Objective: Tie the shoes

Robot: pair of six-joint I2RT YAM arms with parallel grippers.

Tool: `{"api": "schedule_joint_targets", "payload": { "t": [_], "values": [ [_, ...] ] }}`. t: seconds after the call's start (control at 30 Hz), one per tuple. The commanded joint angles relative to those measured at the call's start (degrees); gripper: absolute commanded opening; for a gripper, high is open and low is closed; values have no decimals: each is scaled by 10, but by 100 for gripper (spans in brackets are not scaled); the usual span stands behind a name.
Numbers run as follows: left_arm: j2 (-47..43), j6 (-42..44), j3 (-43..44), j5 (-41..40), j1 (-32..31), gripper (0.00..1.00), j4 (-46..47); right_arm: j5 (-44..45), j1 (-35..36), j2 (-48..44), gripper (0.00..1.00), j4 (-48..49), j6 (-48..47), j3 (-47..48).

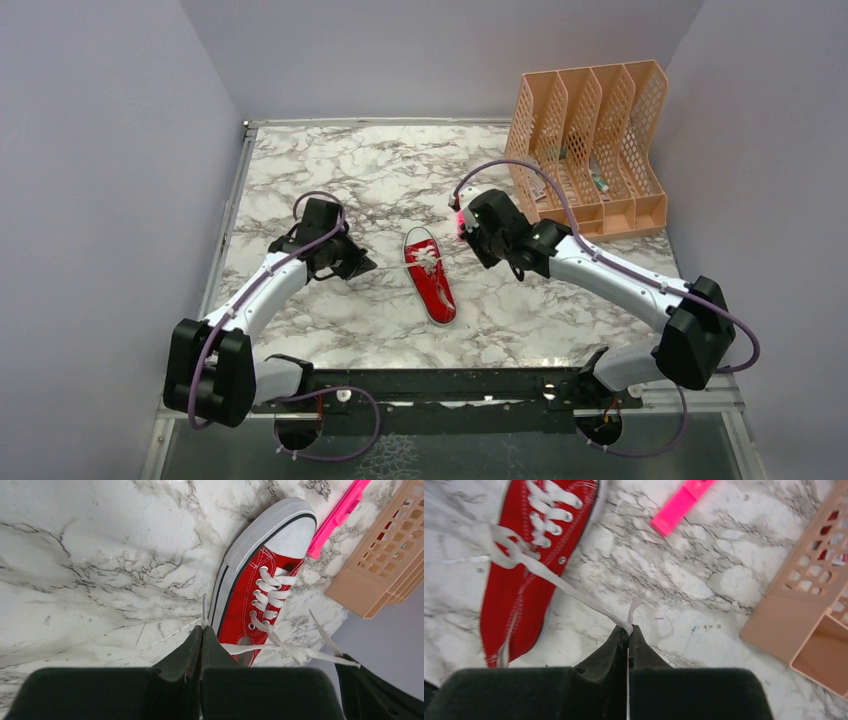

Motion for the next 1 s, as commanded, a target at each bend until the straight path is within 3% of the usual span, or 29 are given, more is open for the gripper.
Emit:
{"api": "schedule_joint_targets", "payload": {
  "t": [0.0, 0.07, 0.27, 0.57, 0.77, 0.87, 0.97],
  "values": [
    [1, 99, 69, -59, 2, 0, -109, 125, -1, 30, 1, -34, 20, 1],
    [-2, 120, 87, -98, 7, 0, -163, 130, -5, 36, 1, -35, 21, -6],
    [-11, 181, 119, -97, 33, 0, -275, 97, -11, 20, 1, -29, 39, -36],
    [-2, 321, 190, 82, 37, 0, -243, -352, -11, 34, 1, -16, -54, -8],
    [12, 293, 179, 163, 36, 0, -174, -537, -11, 34, 1, -10, -48, 3],
    [16, 252, 174, 188, 35, 0, -128, -589, -11, 13, 1, 82, 14, -49],
    [13, 260, 190, 176, 34, 0, -97, -606, -11, -14, 1, 239, 116, -116]
  ]
}}
